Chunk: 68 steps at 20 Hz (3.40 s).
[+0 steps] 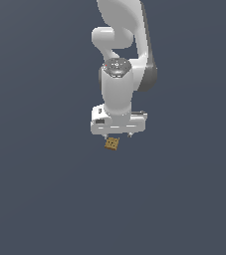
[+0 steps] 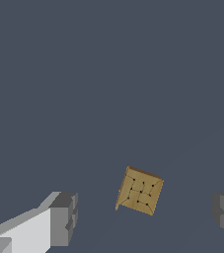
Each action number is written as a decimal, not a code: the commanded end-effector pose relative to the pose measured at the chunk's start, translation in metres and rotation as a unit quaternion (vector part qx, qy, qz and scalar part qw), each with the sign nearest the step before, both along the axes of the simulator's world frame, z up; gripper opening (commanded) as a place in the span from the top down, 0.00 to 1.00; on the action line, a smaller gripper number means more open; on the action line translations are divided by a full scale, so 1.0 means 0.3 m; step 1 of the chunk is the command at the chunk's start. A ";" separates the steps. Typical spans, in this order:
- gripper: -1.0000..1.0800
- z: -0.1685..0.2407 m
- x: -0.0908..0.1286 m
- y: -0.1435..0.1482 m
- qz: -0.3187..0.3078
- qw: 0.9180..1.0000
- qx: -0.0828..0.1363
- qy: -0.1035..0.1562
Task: Pick up the object and move it to a goal position.
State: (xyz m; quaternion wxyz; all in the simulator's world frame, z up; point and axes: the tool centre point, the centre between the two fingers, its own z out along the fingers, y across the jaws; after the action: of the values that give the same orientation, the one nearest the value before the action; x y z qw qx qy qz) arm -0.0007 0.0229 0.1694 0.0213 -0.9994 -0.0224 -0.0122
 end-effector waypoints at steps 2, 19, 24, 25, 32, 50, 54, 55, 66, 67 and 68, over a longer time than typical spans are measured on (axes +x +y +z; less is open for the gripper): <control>0.04 -0.022 -0.010 -0.003 -0.008 1.000 -0.001 0.001; 0.04 -0.324 -0.186 -0.065 -0.134 0.991 -0.017 0.014; 0.04 -0.359 -0.214 -0.074 -0.150 0.988 -0.019 0.015; 0.04 -0.361 -0.216 -0.075 -0.151 0.988 -0.020 0.015; 0.04 -0.384 -0.215 -0.074 -0.150 0.988 -0.019 0.015; 1.00 -0.529 -0.218 -0.075 -0.152 0.988 -0.020 0.015; 1.00 -0.529 -0.218 -0.075 -0.152 0.988 -0.020 0.015; 1.00 -0.529 -0.218 -0.075 -0.152 0.988 -0.020 0.015; 1.00 -0.525 -0.170 -0.095 -0.151 0.988 -0.019 0.015; 1.00 -0.525 -0.159 -0.100 -0.151 0.988 -0.019 0.015; 1.00 -0.525 -0.147 -0.106 -0.151 0.988 -0.019 0.015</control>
State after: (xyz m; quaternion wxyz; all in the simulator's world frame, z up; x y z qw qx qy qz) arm -0.0502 -0.0052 0.0117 0.0004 -0.9918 0.1281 0.0007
